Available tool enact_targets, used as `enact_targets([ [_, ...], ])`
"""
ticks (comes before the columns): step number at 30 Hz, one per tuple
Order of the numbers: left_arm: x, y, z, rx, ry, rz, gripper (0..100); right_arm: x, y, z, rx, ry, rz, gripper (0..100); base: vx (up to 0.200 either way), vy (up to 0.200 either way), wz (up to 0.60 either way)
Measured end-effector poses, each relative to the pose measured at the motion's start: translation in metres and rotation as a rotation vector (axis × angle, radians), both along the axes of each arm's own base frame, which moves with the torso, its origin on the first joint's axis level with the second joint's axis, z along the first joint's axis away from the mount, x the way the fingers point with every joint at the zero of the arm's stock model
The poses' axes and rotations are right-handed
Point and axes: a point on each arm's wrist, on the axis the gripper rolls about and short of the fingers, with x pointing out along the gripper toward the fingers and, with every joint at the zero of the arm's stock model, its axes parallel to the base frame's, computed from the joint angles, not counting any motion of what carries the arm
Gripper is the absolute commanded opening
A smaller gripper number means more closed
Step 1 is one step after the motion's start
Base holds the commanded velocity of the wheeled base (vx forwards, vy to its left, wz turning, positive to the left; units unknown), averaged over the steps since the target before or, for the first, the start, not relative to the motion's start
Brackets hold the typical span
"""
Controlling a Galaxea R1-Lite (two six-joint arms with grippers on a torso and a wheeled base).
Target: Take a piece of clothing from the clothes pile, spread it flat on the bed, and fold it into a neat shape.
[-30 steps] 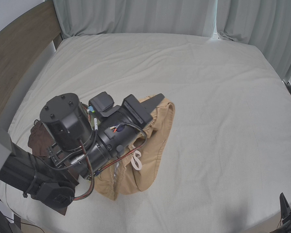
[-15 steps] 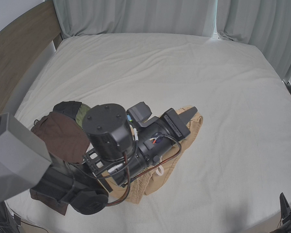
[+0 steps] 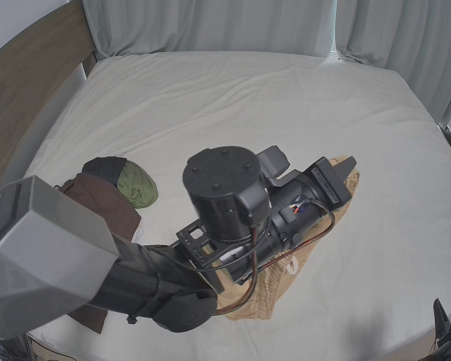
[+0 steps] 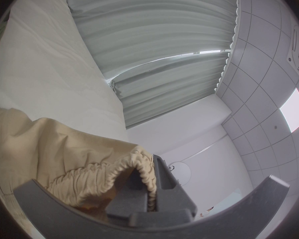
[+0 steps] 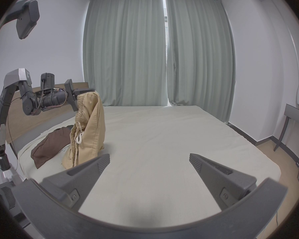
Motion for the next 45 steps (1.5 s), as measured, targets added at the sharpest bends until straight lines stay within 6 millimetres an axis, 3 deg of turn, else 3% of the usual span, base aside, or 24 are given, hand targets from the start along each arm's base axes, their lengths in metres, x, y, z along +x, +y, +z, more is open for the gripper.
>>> enact_targets([
  [11, -0.023, -0.024, 0.049, -0.081, -0.044, -0.070, 0, 0.000, 0.000, 0.000, 0.000, 0.000, 0.000, 100, 0.000, 0.000, 0.00],
  [16, -0.030, -0.029, 0.077, -0.157, -0.046, -0.084, 0, 0.000, 0.000, 0.000, 0.001, 0.000, -0.001, 100, 0.000, 0.000, 0.00],
  [20, -0.031, -0.027, 0.085, -0.202, -0.005, -0.059, 0, 0.000, 0.000, 0.000, 0.001, 0.000, -0.001, 100, 0.000, 0.000, 0.00],
  [28, -0.011, -0.001, 0.061, -0.140, 0.036, 0.023, 0, 0.000, 0.000, 0.000, 0.001, 0.000, -0.001, 100, 0.000, 0.000, 0.00],
  [38, 0.036, 0.075, 0.020, -0.107, -0.006, 0.173, 0, 0.000, 0.000, 0.000, 0.001, 0.000, -0.001, 100, 0.000, 0.000, 0.00],
  [45, 0.046, 0.107, -0.005, -0.073, 0.002, 0.225, 0, 0.000, 0.000, 0.000, 0.000, 0.000, 0.000, 100, 0.000, 0.000, 0.00],
])
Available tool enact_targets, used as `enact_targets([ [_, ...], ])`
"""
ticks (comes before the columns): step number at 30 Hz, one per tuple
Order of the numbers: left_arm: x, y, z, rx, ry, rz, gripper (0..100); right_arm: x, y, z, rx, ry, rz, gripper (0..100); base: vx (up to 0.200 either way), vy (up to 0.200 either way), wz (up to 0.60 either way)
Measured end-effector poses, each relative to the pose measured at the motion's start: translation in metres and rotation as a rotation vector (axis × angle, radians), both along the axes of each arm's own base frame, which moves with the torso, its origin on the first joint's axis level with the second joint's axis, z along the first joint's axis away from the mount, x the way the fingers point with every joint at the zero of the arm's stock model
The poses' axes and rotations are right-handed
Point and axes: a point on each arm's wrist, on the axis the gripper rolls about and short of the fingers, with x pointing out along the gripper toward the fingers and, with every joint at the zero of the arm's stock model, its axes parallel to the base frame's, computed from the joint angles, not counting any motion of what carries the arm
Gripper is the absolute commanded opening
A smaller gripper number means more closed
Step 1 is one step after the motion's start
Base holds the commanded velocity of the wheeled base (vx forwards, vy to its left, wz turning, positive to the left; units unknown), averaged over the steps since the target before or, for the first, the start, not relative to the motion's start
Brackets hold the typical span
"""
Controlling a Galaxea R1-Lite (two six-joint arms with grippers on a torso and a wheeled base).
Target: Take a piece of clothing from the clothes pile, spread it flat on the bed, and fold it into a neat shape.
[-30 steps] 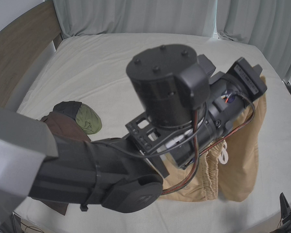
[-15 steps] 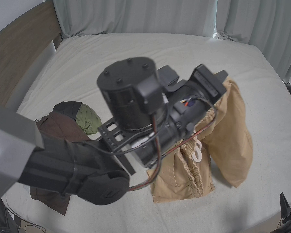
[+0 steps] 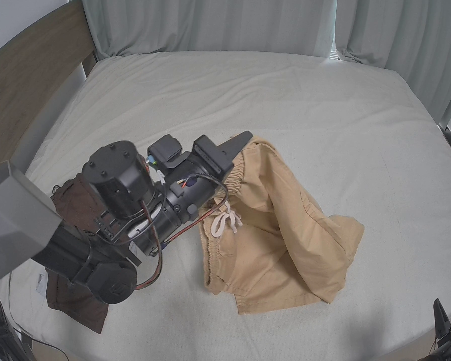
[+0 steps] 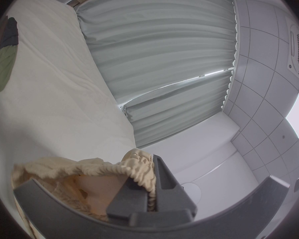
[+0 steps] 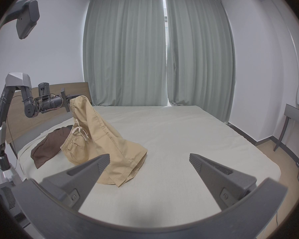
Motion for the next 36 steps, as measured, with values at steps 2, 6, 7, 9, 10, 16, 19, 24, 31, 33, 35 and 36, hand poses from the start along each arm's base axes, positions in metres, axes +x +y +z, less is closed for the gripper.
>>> enact_targets([
  [2, -0.001, 0.008, -0.005, -0.001, -0.011, 0.013, 0, 0.000, 0.000, 0.000, 0.000, 0.000, 0.000, 100, 0.000, 0.000, 0.00],
  [6, -0.004, 0.022, -0.018, 0.027, -0.014, 0.034, 0, 0.000, 0.000, 0.000, 0.000, 0.000, -0.001, 100, 0.000, 0.000, 0.00],
  [7, -0.004, 0.026, -0.023, 0.044, -0.006, 0.038, 0, 0.000, 0.000, 0.000, 0.000, 0.000, -0.001, 100, 0.000, 0.000, 0.00],
  [9, -0.006, 0.034, -0.033, 0.081, 0.013, 0.052, 0, 0.000, 0.000, 0.000, 0.000, 0.000, -0.001, 100, 0.000, 0.000, 0.00],
  [10, -0.007, 0.038, -0.037, 0.096, 0.023, 0.059, 0, 0.000, 0.000, 0.000, 0.000, 0.000, -0.001, 100, 0.000, 0.000, 0.00],
  [16, -0.003, 0.064, -0.046, 0.136, 0.051, 0.116, 0, 0.000, 0.000, 0.000, 0.000, 0.000, 0.000, 100, 0.000, 0.000, 0.00],
  [19, 0.000, 0.074, -0.046, 0.146, 0.046, 0.135, 0, 0.000, 0.000, 0.000, 0.000, 0.000, -0.001, 100, 0.000, 0.000, 0.00],
  [24, 0.004, 0.086, -0.047, 0.160, 0.045, 0.173, 0, 0.000, 0.000, 0.000, 0.000, 0.000, 0.000, 100, 0.000, 0.000, 0.00],
  [31, 0.005, 0.095, -0.049, 0.186, 0.039, 0.149, 0, 0.000, 0.000, 0.000, 0.000, 0.000, -0.001, 100, 0.000, 0.000, 0.00],
  [33, 0.005, 0.097, -0.051, 0.214, 0.025, 0.147, 0, 0.000, 0.000, 0.000, 0.000, 0.000, -0.001, 100, 0.000, 0.000, 0.00],
  [35, 0.007, 0.099, -0.055, 0.244, 0.014, 0.149, 0, 0.000, 0.000, 0.000, 0.000, 0.000, -0.001, 100, 0.000, 0.000, 0.00],
  [36, 0.008, 0.099, -0.057, 0.256, 0.012, 0.151, 0, 0.000, 0.000, 0.000, -0.001, 0.000, -0.001, 100, 0.000, 0.000, 0.00],
])
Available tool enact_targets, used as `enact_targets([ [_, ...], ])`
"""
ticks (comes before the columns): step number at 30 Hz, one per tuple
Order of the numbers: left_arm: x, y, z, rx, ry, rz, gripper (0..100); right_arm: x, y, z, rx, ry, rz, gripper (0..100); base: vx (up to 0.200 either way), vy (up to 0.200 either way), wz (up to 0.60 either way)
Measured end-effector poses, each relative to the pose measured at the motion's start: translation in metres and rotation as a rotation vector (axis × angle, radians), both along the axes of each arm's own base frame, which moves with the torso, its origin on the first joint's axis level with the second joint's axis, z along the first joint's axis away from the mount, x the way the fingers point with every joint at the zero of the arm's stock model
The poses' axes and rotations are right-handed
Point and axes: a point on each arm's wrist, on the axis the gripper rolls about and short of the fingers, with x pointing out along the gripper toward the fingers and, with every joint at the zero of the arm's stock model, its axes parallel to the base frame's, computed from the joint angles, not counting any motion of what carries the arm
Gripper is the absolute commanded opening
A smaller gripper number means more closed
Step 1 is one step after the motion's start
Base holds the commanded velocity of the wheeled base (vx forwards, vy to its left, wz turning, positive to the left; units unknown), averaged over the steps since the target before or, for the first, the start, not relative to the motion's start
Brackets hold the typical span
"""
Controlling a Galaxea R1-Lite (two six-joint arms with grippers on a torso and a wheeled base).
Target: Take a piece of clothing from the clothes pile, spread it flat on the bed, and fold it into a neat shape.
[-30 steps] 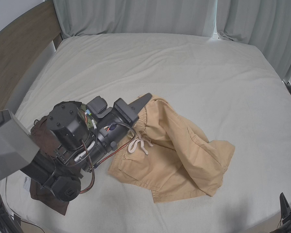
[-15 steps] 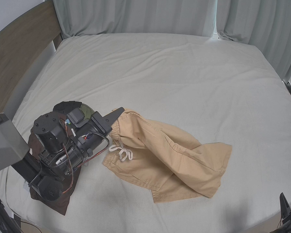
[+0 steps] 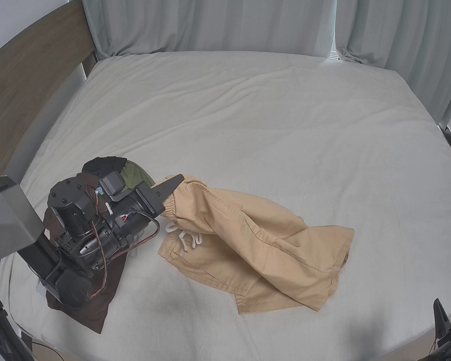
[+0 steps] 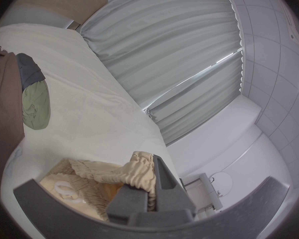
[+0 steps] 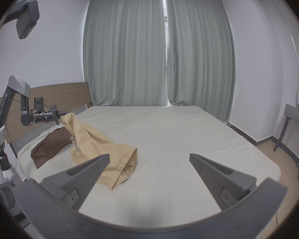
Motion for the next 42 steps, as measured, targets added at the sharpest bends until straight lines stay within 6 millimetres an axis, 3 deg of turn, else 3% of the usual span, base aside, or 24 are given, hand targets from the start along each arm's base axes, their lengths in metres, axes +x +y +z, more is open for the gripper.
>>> enact_targets([
  [13, 0.012, 0.012, -0.027, 0.150, -0.010, 0.016, 0, 0.000, 0.000, 0.000, -0.002, 0.000, 0.001, 100, 0.000, 0.000, 0.00],
  [34, 0.011, 0.013, -0.031, 0.161, 0.004, 0.018, 0, 0.000, 0.000, 0.001, -0.033, -0.010, 0.010, 100, 0.000, 0.000, 0.00],
  [38, 0.010, 0.013, -0.032, 0.168, 0.003, 0.019, 0, 0.000, 0.001, 0.005, -0.040, -0.048, 0.016, 100, 0.000, 0.000, 0.00],
  [42, 0.010, 0.013, -0.031, 0.172, -0.001, 0.019, 0, -0.002, 0.001, 0.023, -0.046, -0.129, 0.023, 100, 0.000, 0.000, 0.00],
])
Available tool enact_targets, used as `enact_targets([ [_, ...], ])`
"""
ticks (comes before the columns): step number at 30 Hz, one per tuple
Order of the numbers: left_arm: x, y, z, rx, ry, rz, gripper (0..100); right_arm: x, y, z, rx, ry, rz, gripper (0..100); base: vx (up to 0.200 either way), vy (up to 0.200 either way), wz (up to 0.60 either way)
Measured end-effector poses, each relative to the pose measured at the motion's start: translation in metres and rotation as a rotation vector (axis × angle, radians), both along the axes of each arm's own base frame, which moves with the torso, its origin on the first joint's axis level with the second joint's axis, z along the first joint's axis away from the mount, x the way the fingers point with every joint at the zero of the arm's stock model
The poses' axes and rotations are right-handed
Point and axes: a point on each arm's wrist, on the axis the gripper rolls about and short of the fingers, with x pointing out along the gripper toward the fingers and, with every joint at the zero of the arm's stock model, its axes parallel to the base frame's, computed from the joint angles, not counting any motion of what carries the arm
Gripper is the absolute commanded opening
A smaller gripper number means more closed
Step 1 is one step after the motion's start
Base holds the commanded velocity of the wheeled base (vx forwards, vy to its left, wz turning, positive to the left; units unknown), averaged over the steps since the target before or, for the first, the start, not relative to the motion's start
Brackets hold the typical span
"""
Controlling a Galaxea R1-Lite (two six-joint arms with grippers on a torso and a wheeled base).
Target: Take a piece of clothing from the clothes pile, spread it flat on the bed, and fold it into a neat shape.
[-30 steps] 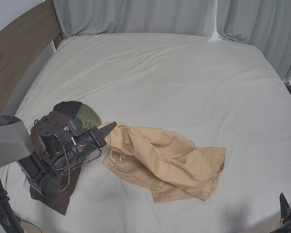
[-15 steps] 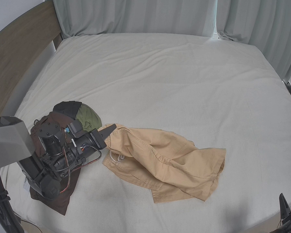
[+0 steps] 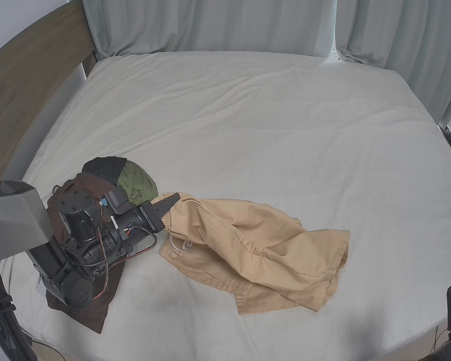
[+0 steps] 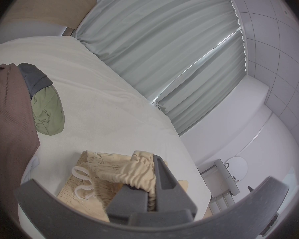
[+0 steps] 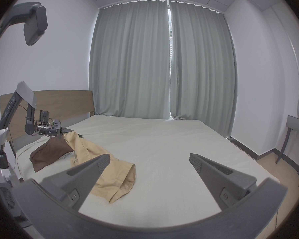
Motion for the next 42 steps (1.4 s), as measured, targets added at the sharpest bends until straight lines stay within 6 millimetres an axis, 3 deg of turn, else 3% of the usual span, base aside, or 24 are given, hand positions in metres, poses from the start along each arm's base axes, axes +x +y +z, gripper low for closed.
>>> enact_targets([
  [9, 0.000, 0.000, 0.001, 0.002, -0.004, 0.001, 0, 0.009, 0.003, 0.049, -0.023, -0.003, 0.130, 100, 0.000, 0.000, 0.00],
  [17, 0.000, 0.001, 0.001, 0.002, -0.006, -0.002, 0, 0.035, 0.005, 0.085, -0.024, 0.067, 0.249, 100, 0.000, 0.000, 0.00],
  [34, -0.005, 0.004, 0.005, 0.026, -0.028, 0.001, 0, 0.125, 0.019, 0.109, 0.128, 0.297, 0.479, 100, 0.000, 0.000, 0.00],
  [42, -0.009, 0.007, 0.009, 0.027, -0.039, 0.004, 0, 0.153, 0.028, 0.112, 0.135, 0.341, 0.620, 100, 0.000, 0.000, 0.00],
])
